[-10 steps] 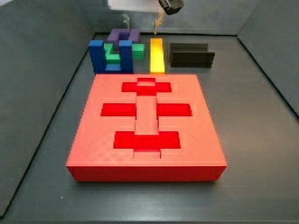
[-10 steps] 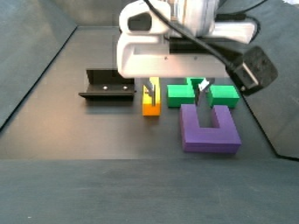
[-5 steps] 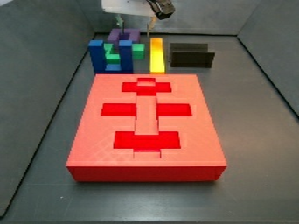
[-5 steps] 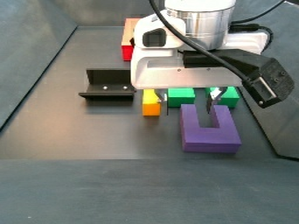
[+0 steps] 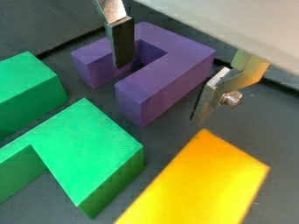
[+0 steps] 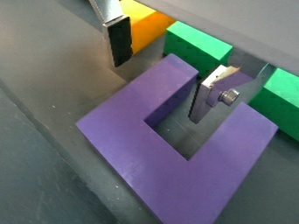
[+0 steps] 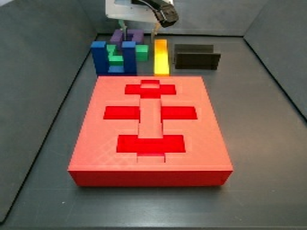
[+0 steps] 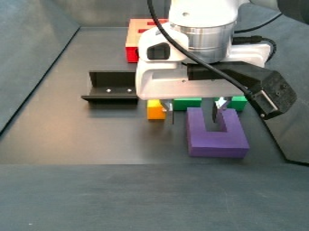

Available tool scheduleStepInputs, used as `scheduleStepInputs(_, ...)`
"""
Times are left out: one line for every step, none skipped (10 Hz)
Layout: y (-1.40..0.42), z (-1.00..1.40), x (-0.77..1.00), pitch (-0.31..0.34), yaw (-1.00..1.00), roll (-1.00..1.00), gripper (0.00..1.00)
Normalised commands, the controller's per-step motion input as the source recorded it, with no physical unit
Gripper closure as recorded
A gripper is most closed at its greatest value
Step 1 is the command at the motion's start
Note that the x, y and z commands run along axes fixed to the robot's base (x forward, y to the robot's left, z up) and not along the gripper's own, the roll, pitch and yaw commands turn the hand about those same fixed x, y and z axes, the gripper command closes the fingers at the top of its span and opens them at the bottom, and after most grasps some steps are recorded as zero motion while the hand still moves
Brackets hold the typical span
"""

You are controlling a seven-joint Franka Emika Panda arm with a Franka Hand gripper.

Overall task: Pick up the purple object. Move up. Place the purple object on the fixture. Regrasp the purple object. Move to above the board. Insert the purple object.
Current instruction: Pick up the purple object.

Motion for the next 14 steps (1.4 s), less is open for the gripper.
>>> scheduleStepInputs(0.0,0.0,-0.22,0.0,0.07,0.0,0.0)
scheduleStepInputs(-0.15,0.0,0.0,0.0,0.09,0.0,0.0)
scheduleStepInputs(-0.18,0.0,0.0,0.0,0.07,0.0,0.0)
scheduleStepInputs(-0.14,-0.06,0.0,0.0,0.05,0.0,0.0)
scheduleStepInputs(-0.11,-0.08,0.0,0.0,0.04,0.0,0.0)
scheduleStepInputs(0.0,-0.08,-0.05,0.0,0.01,0.0,0.0)
scheduleStepInputs(0.0,-0.06,-0.1,0.0,0.02,0.0,0.0)
scheduleStepInputs(0.0,-0.03,-0.13,0.0,0.01,0.0,0.0)
scheduleStepInputs(0.0,-0.03,-0.15,0.0,0.01,0.0,0.0)
scheduleStepInputs(0.0,-0.04,-0.15,0.0,0.0,0.0,0.0)
scheduleStepInputs(-0.01,-0.03,-0.12,0.0,0.0,0.0,0.0)
scheduleStepInputs(-0.07,-0.01,-0.05,0.0,0.0,0.0,0.0)
scheduleStepInputs(-0.08,-0.02,0.0,0.0,0.01,0.0,0.0)
scheduleStepInputs(-0.09,-0.01,0.0,0.0,0.02,0.0,0.0)
